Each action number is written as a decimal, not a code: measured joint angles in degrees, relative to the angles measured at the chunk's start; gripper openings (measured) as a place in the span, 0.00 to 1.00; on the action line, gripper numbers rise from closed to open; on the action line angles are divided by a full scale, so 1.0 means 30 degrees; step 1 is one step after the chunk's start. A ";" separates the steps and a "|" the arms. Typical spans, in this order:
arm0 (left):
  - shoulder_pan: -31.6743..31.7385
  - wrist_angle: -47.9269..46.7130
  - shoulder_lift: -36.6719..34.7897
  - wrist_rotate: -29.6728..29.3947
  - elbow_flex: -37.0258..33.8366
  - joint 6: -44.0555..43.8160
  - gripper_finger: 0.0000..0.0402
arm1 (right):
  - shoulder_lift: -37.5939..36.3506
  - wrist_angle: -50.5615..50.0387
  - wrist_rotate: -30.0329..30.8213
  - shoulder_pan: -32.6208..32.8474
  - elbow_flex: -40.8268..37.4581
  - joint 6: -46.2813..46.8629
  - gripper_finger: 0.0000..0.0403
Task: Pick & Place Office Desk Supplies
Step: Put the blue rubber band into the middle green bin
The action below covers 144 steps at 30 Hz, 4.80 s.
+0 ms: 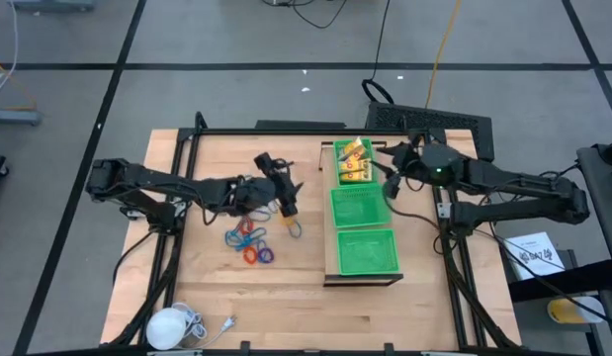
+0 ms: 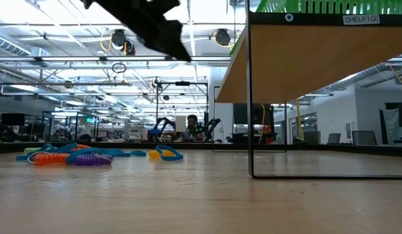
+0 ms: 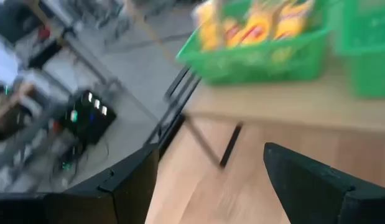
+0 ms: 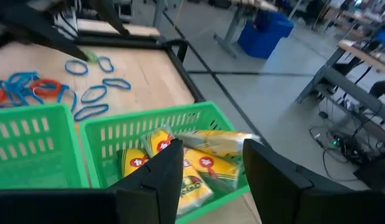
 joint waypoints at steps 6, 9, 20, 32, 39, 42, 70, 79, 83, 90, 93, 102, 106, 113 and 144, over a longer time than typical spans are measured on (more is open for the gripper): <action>0.0979 -0.0300 -0.1580 0.0503 -0.2516 -0.2761 0.73 | -0.1974 -0.0978 -0.0007 0.0000 0.0007 0.0313 0.38; 0.1365 0.0529 -0.2512 0.0443 -0.4380 -0.4223 0.73 | -0.2552 -0.1420 -0.0007 0.0000 0.0007 0.0657 0.38; 0.1738 -1.0054 -0.4918 0.5446 -0.6576 -1.7339 0.73 | -0.2372 -0.1914 -0.0022 0.0000 0.0007 0.1325 0.37; 0.1840 -1.6565 -0.3736 0.8865 -0.6583 -2.1149 0.73 | -0.1183 -0.1769 -0.0028 0.0000 0.0000 0.1135 0.36; 0.1834 -1.6378 -0.3010 0.9587 -0.6706 -2.0756 0.73 | -0.1135 -0.1767 -0.0028 0.0000 -0.0007 0.0851 0.35; 0.1840 -1.5148 -0.2384 1.0308 -0.7350 -2.0409 0.73 | -0.1143 -0.1762 -0.0022 0.0000 -0.0007 0.0851 0.35; 0.1796 -1.3380 -0.1501 1.0282 -0.8004 -1.8865 0.13 | -0.1143 -0.1954 -0.0029 0.0000 -0.0007 0.0858 0.33; 0.1826 -1.3595 -0.1450 0.7821 -0.8072 -1.8410 0.01 | -0.1143 -0.2118 -0.0036 0.0000 -0.0007 0.0858 0.33; 0.1833 -1.3671 -0.1475 0.7735 -0.7555 -1.7844 0.01 | -0.1143 -0.2118 -0.0036 0.0000 -0.0007 0.0858 0.33; 0.1787 -1.4222 -0.1688 0.6315 -0.4966 -1.6054 0.01 | -0.1150 -0.2053 -0.0044 -0.0004 -0.0007 0.0975 0.33; 0.1699 -1.4605 -0.1713 0.5721 -0.3621 -1.4911 0.01 | -0.1150 -0.2052 -0.0044 -0.0006 -0.0013 0.1264 0.33; 0.1513 -1.4509 -0.1742 0.4916 -0.1155 -1.3197 0.03 | -0.1150 -0.2045 -0.0044 0.0000 -0.0015 0.1296 0.33; 0.1984 -1.5613 -0.1742 0.6536 -0.1306 -1.5020 0.07 | -0.1148 -0.2053 -0.0044 -0.0003 -0.0015 0.1296 0.33; 0.3502 -1.7632 -0.1749 0.7605 -0.3502 -1.9142 0.23 | -0.1150 -0.2053 -0.0044 0.0000 -0.0015 0.1189 0.33; 0.5752 -1.1480 -0.1837 1.0796 -0.8543 -2.0069 0.04 | -0.1150 -0.2045 -0.0087 0.0000 -0.0015 0.1215 0.33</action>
